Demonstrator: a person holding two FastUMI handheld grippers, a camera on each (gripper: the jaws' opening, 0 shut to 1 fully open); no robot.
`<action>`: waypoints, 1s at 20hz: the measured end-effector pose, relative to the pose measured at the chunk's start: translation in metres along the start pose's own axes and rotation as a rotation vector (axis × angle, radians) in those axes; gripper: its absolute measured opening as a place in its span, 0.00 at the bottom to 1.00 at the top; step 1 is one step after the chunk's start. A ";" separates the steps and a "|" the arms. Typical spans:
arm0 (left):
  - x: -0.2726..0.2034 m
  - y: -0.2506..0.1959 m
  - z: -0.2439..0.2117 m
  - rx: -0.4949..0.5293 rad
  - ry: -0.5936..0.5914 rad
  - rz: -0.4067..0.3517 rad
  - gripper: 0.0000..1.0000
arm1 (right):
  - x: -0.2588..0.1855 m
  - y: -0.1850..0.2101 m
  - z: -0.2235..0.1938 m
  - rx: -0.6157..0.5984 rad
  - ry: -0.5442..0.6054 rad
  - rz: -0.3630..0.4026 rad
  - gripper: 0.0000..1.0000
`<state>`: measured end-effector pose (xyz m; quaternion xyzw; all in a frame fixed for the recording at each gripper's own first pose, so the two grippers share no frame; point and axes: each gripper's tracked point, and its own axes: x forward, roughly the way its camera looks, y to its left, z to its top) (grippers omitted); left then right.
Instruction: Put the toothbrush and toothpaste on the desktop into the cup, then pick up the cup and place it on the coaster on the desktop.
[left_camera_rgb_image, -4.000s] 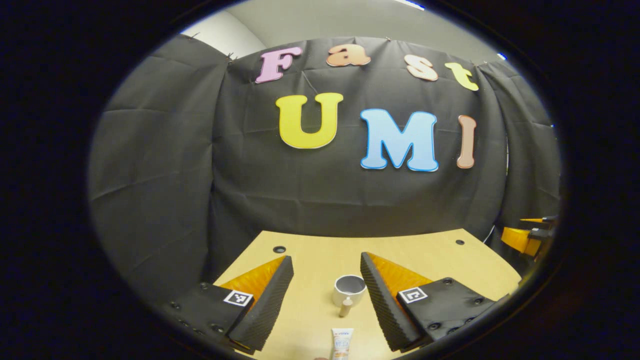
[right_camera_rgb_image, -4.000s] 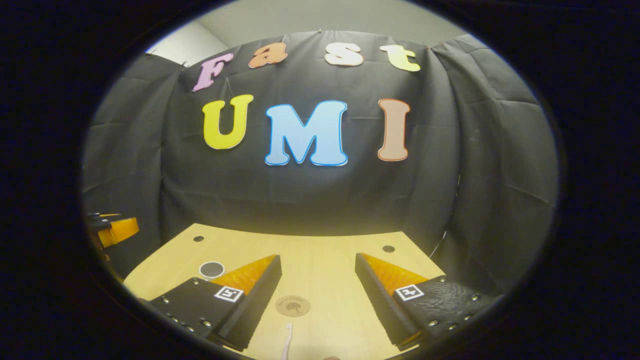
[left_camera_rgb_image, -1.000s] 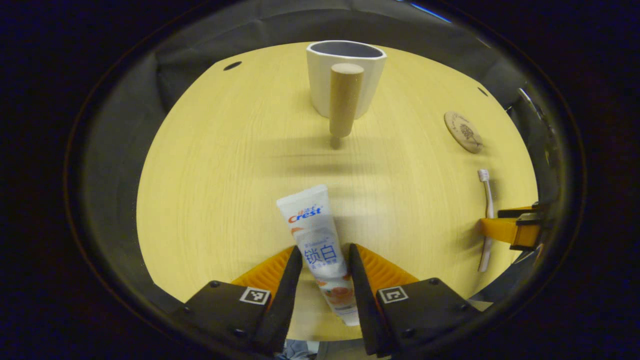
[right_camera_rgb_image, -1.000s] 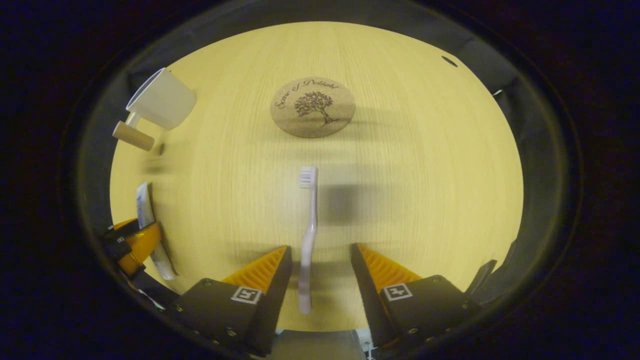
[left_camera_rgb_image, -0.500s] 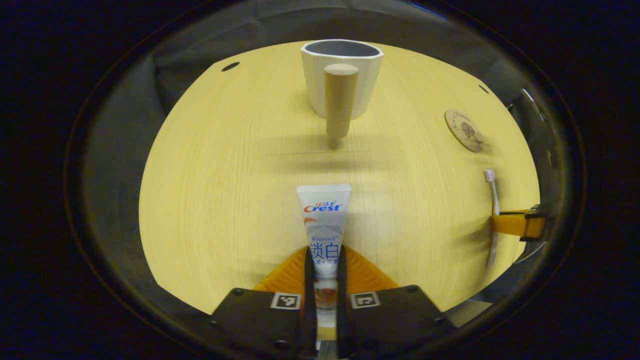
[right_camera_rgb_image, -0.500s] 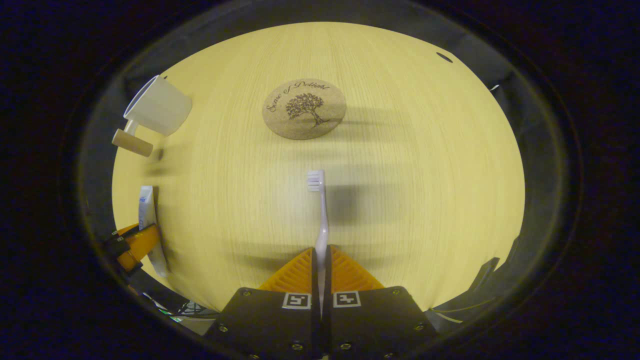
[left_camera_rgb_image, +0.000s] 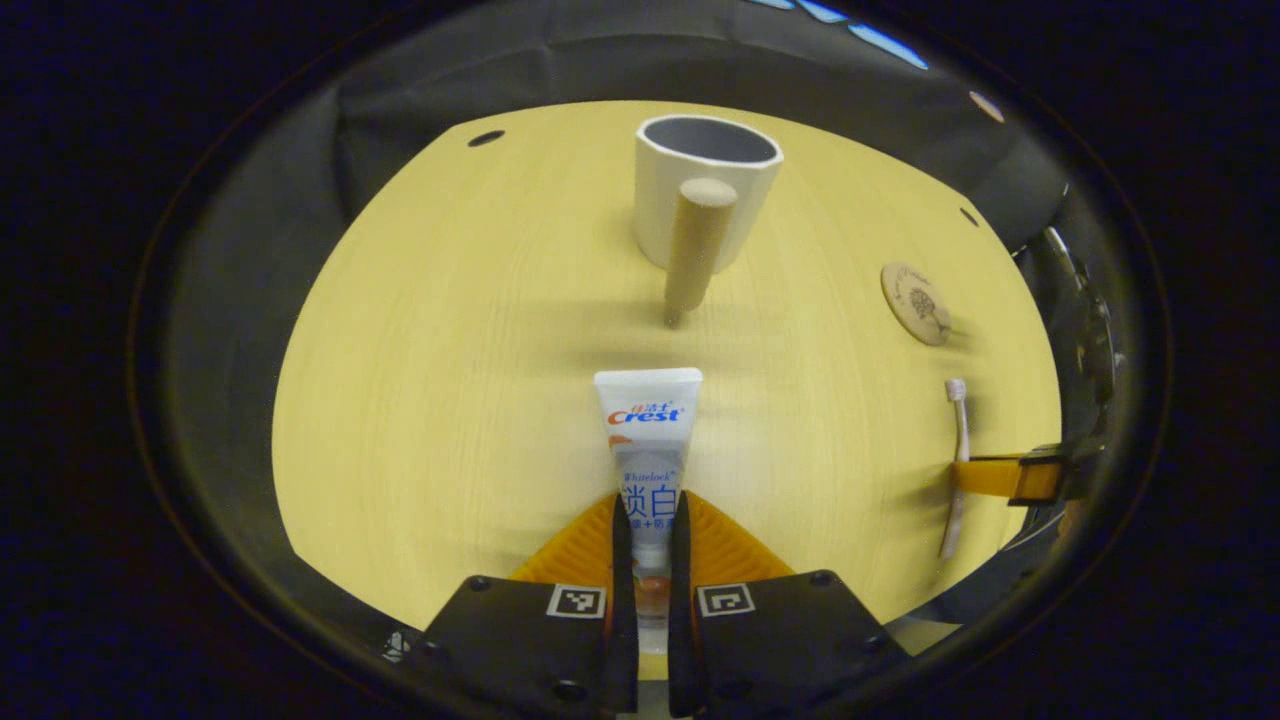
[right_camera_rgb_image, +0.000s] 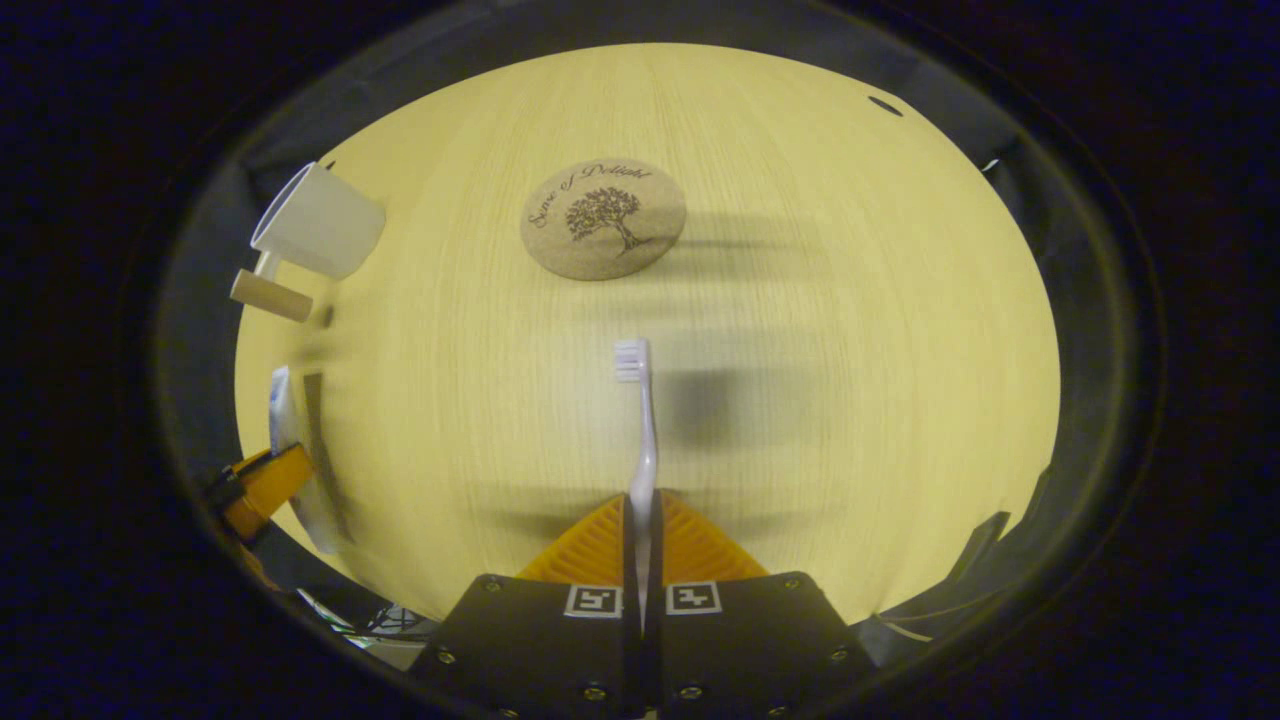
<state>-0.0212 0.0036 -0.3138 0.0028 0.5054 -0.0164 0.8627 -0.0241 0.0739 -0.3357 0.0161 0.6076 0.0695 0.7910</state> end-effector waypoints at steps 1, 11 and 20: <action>-0.008 0.002 0.008 -0.009 -0.019 -0.004 0.19 | 0.000 0.000 0.000 -0.002 -0.001 0.000 0.02; -0.090 0.000 0.131 -0.052 -0.278 -0.096 0.19 | 0.000 0.000 0.000 0.004 -0.011 0.018 0.02; -0.083 -0.031 0.265 0.014 -0.518 -0.229 0.19 | -0.001 0.000 0.000 0.034 -0.003 0.043 0.02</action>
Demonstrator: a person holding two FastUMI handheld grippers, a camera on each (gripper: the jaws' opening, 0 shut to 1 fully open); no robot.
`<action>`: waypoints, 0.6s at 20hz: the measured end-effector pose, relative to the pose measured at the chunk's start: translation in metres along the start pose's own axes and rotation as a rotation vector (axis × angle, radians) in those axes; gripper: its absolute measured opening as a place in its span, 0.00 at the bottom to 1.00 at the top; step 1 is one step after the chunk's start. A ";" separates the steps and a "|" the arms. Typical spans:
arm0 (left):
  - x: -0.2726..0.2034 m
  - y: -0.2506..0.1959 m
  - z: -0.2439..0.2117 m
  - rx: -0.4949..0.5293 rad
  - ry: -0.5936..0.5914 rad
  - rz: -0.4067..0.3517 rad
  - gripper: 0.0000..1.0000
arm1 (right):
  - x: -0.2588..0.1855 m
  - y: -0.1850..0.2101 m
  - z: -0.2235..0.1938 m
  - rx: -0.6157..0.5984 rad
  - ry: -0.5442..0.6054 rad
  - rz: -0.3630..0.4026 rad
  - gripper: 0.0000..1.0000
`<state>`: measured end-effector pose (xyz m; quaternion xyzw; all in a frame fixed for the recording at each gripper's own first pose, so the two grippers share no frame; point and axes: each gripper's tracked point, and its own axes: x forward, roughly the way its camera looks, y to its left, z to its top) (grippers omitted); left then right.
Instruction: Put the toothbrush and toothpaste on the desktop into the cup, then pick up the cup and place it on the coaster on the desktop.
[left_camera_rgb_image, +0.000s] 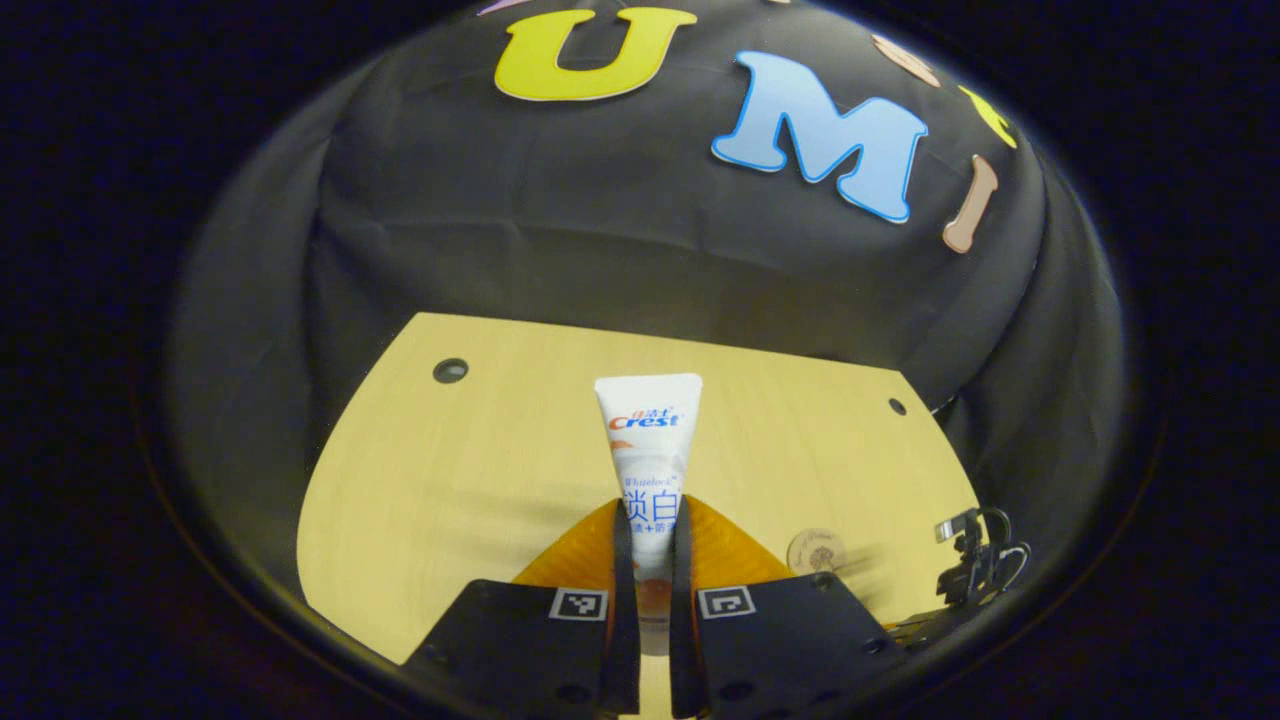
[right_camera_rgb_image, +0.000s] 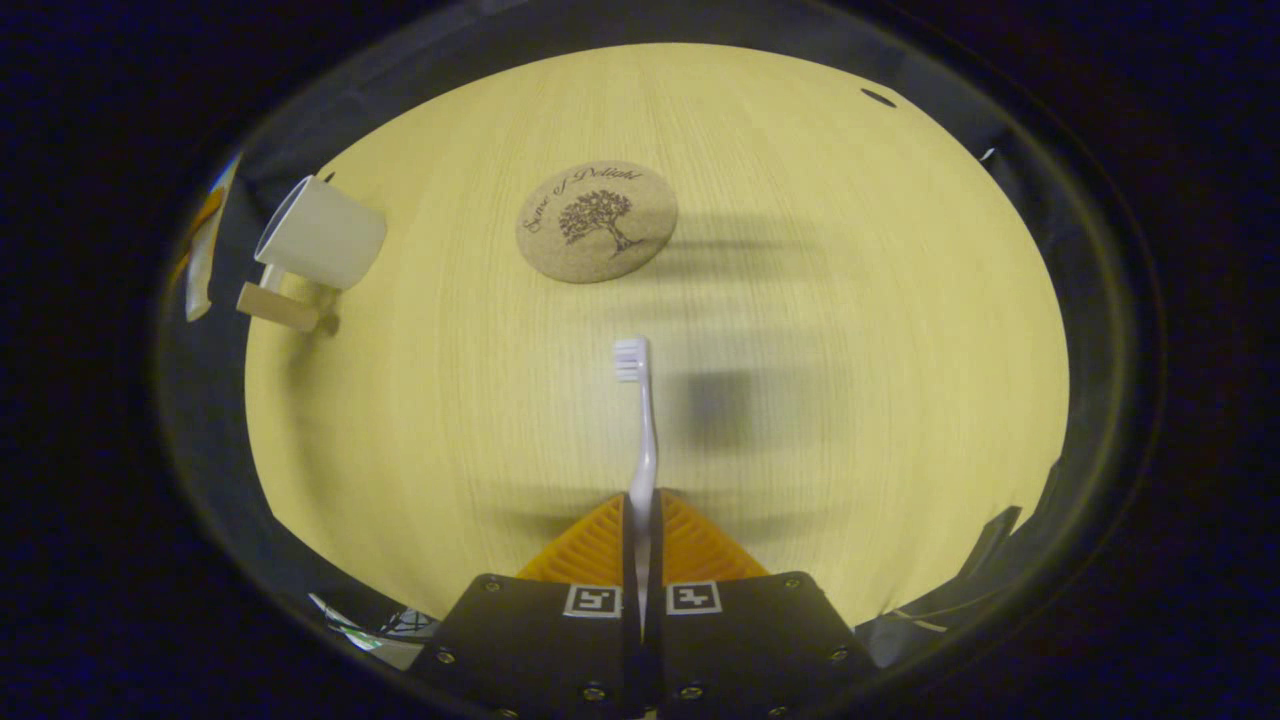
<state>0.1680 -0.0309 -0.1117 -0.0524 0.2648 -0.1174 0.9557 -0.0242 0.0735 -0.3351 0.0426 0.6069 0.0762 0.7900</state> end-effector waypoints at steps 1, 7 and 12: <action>0.012 0.000 0.003 0.005 -0.018 -0.008 0.19 | 0.000 0.000 0.000 0.005 0.000 0.003 0.02; 0.057 -0.001 0.005 -0.025 -0.077 -0.031 0.19 | 0.000 0.000 0.000 0.031 -0.006 0.017 0.02; 0.080 0.001 -0.003 0.020 -0.096 0.007 0.18 | -0.001 0.000 0.000 0.030 -0.004 0.020 0.02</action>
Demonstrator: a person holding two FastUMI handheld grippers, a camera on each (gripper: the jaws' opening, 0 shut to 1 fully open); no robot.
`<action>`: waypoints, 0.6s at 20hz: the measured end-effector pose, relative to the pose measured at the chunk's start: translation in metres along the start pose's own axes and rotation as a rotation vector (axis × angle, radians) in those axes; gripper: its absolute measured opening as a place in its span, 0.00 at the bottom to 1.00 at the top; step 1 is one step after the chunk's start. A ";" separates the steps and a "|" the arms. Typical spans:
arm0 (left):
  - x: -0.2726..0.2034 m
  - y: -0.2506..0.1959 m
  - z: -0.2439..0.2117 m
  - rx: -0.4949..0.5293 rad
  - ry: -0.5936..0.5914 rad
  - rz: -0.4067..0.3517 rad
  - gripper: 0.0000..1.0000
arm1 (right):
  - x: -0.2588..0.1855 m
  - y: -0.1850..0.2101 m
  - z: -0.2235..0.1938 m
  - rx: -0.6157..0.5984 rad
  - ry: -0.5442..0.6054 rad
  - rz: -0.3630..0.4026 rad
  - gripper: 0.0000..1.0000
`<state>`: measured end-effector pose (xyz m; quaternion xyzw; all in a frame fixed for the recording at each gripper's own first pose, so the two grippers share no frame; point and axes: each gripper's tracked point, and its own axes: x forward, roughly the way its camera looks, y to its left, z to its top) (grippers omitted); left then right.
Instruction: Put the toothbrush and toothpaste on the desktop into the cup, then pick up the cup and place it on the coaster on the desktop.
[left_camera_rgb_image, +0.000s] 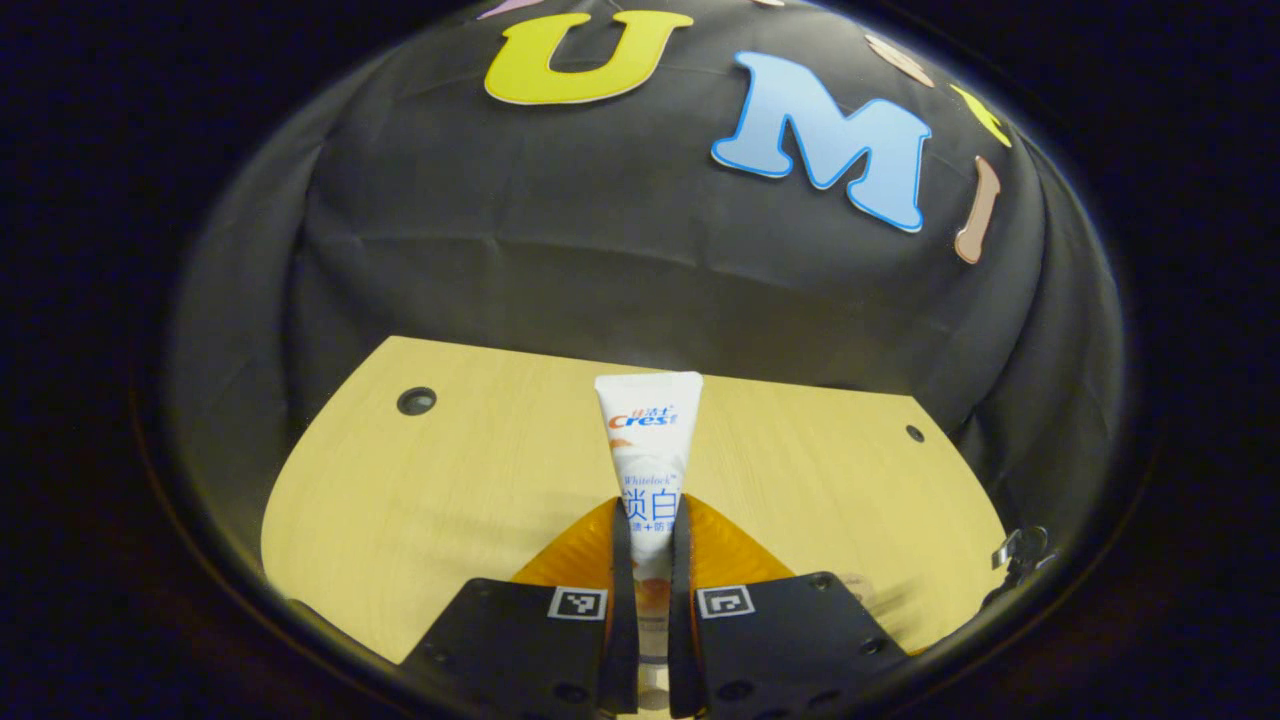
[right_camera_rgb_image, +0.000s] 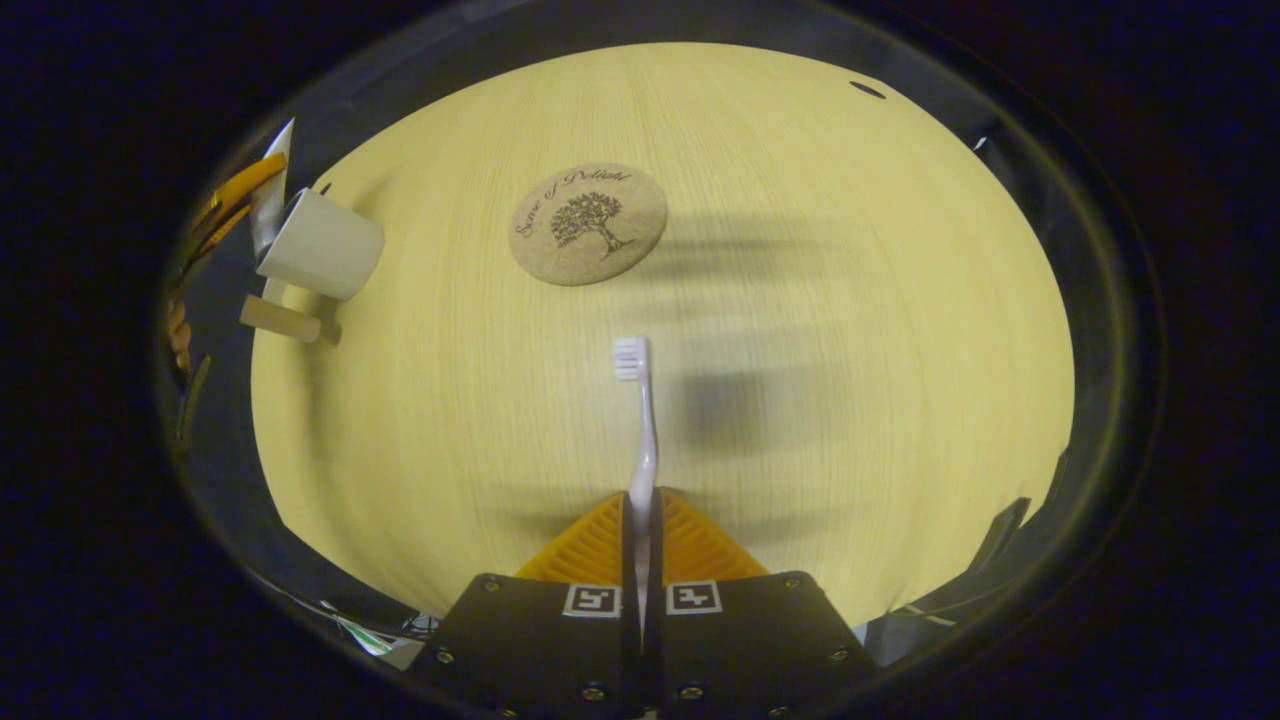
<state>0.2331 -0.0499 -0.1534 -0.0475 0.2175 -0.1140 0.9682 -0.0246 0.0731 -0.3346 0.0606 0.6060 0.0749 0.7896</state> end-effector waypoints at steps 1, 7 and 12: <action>0.001 0.001 -0.004 0.007 -0.008 0.013 0.18 | 0.000 0.000 0.000 0.000 -0.001 0.001 0.02; -0.006 -0.002 -0.027 0.028 -0.017 0.025 0.33 | -0.001 0.000 0.000 -0.007 -0.036 0.019 0.02; -0.019 -0.004 -0.043 0.083 0.013 0.035 0.57 | -0.003 -0.001 0.000 -0.006 -0.049 0.026 0.02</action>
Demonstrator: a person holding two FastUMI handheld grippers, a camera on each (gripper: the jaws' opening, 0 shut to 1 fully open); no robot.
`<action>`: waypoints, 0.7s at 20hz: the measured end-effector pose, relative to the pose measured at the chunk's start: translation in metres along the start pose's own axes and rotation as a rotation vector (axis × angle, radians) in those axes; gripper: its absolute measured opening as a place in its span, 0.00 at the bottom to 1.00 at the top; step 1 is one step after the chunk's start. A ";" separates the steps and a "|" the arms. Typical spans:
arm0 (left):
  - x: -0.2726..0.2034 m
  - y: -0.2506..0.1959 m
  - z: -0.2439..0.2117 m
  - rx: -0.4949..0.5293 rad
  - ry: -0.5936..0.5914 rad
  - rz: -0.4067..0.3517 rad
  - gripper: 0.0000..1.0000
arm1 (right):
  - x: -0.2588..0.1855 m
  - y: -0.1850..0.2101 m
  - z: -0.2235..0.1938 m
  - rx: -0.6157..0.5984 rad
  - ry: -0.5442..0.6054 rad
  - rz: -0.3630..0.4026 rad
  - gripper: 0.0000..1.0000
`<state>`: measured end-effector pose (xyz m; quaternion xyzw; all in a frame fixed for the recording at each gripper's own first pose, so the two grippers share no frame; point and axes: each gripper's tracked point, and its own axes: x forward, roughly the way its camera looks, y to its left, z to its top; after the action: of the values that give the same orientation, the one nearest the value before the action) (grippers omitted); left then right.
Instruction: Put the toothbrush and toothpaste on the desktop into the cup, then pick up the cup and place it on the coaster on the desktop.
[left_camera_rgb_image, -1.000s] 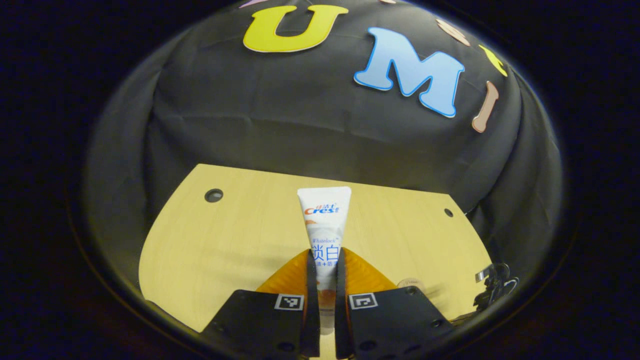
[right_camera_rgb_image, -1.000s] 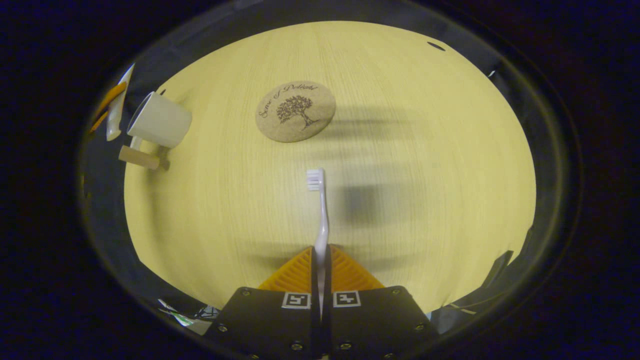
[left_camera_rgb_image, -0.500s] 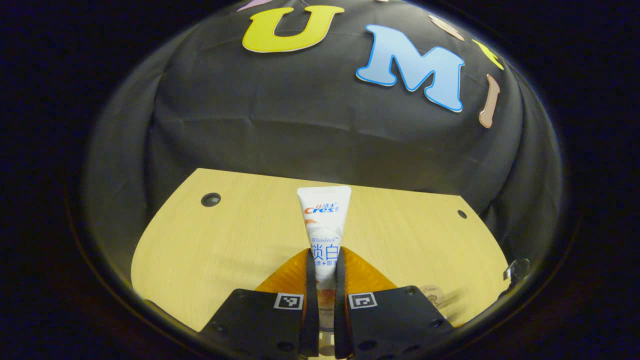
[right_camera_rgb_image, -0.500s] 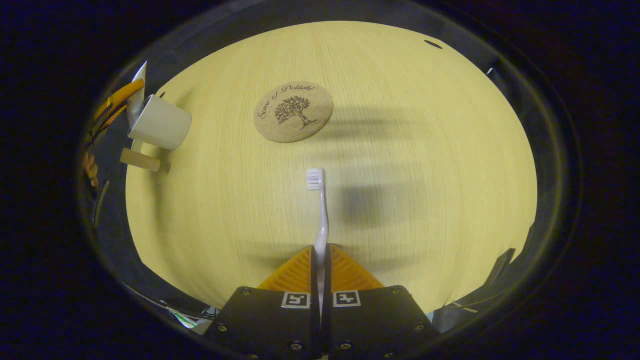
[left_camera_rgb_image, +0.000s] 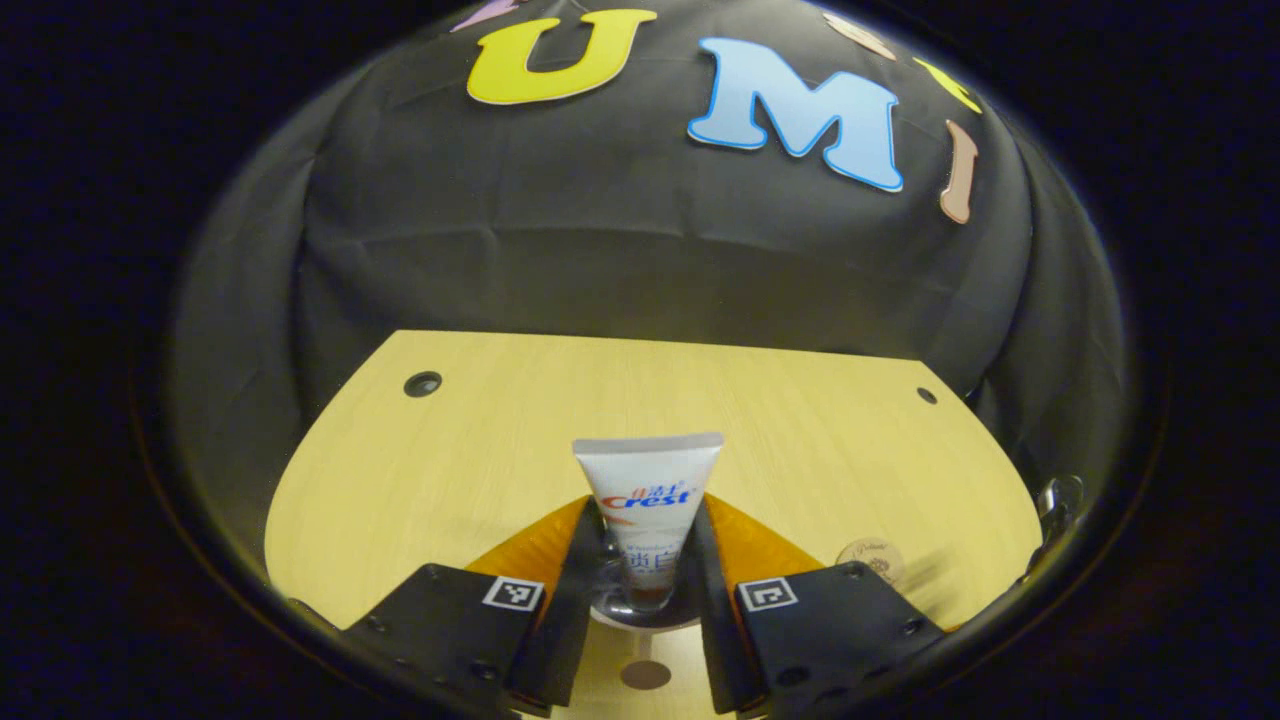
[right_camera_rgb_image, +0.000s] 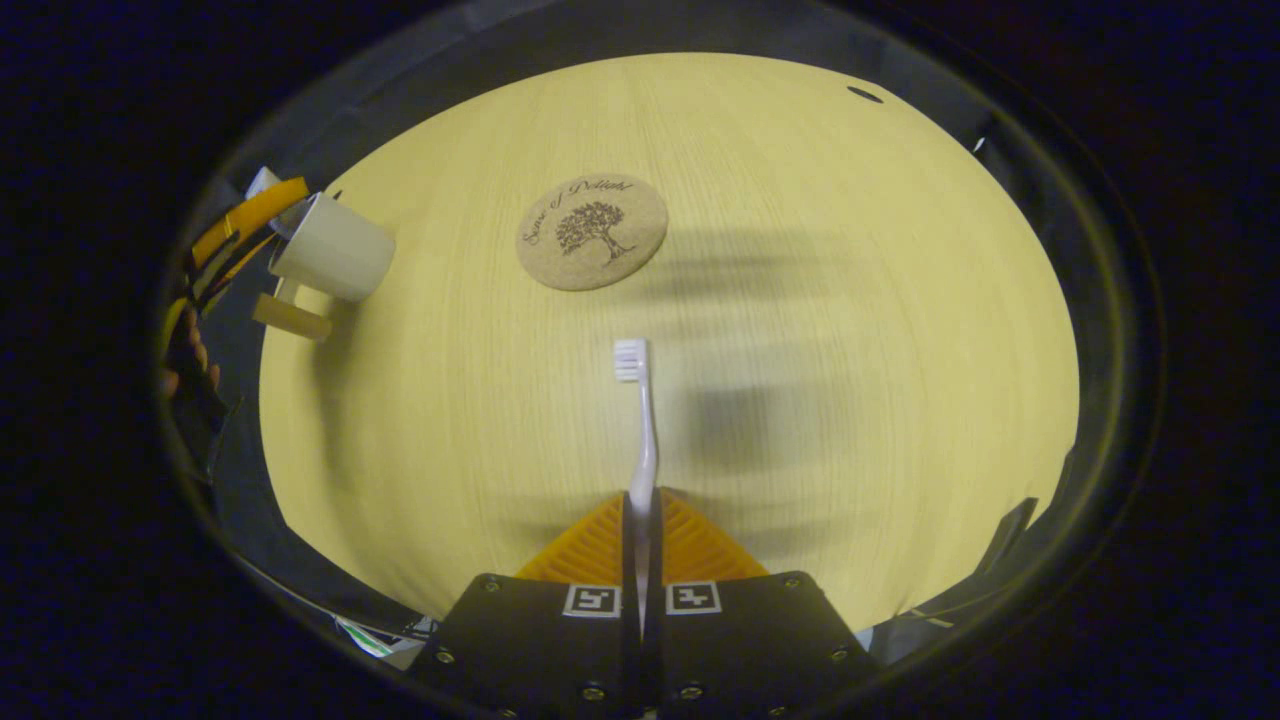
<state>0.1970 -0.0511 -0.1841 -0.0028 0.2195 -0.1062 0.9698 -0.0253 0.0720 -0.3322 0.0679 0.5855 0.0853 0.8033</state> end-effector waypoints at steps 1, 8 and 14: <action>-0.003 -0.001 0.000 0.001 0.001 0.000 0.57 | 0.001 0.000 0.001 -0.002 -0.003 0.001 0.02; -0.038 0.002 -0.004 -0.017 0.002 0.011 0.63 | -0.003 0.012 0.003 0.019 -0.008 0.043 0.02; -0.074 0.022 -0.018 -0.031 0.006 0.034 0.65 | -0.038 0.064 0.063 0.050 -0.126 0.156 0.02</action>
<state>0.1284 -0.0136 -0.1696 -0.0137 0.2242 -0.0864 0.9706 0.0202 0.1254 -0.2646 0.1385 0.5286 0.1288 0.8275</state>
